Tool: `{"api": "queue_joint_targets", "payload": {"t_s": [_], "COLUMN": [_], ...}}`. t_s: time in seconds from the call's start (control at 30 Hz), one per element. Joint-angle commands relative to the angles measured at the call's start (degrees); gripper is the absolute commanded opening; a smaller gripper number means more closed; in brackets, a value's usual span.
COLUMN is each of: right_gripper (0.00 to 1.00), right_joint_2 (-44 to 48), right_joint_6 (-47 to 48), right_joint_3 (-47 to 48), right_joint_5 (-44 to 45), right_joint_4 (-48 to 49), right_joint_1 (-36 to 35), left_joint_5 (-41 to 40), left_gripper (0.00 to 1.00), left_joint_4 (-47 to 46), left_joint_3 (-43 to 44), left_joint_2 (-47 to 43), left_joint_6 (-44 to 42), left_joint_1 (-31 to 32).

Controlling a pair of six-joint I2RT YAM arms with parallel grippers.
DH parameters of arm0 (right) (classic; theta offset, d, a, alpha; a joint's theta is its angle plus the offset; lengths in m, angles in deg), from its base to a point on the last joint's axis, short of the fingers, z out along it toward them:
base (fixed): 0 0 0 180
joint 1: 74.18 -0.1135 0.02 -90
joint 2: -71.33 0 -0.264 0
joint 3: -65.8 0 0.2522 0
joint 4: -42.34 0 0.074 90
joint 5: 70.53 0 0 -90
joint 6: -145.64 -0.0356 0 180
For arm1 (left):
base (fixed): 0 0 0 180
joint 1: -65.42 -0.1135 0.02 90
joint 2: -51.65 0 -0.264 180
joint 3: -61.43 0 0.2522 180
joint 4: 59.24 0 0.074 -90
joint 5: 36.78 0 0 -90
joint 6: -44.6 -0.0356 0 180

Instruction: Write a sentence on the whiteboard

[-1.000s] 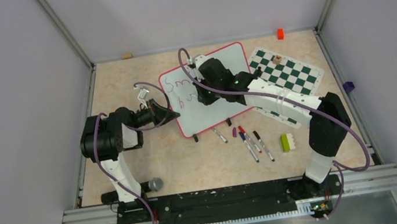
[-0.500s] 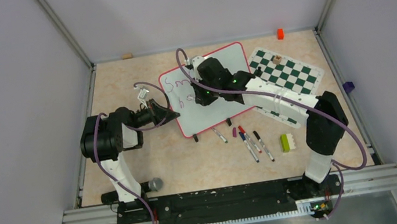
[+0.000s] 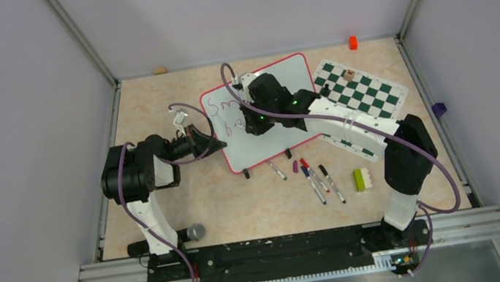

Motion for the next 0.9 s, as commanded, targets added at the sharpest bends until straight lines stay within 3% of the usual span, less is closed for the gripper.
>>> {"api": "queue_joint_targets", "payload": {"t_s": [0.0, 0.43, 0.87], "right_gripper": [0.00, 0.00, 0.00], "right_joint_2": [-1.1, -2.0, -1.3], "right_joint_6": [0.9, 2.5, 2.1], "right_joint_3": [-0.1, 0.4, 1.7], "right_joint_5": [-0.3, 0.5, 8.4], "right_joint_4": [-0.2, -3.9, -5.1], "right_joint_1": [0.7, 0.8, 0.7], "left_joint_5": [4.6, 4.6, 4.6], "left_gripper": [0.00, 0.00, 0.00], "left_joint_4": [-5.7, -5.7, -5.7], "left_joint_3": [0.5, 0.6, 0.6], "left_joint_2": [0.5, 0.5, 0.6], "left_joint_6": [-2.4, -2.4, -2.4], "left_joint_1": [1.1, 1.1, 1.1]}}
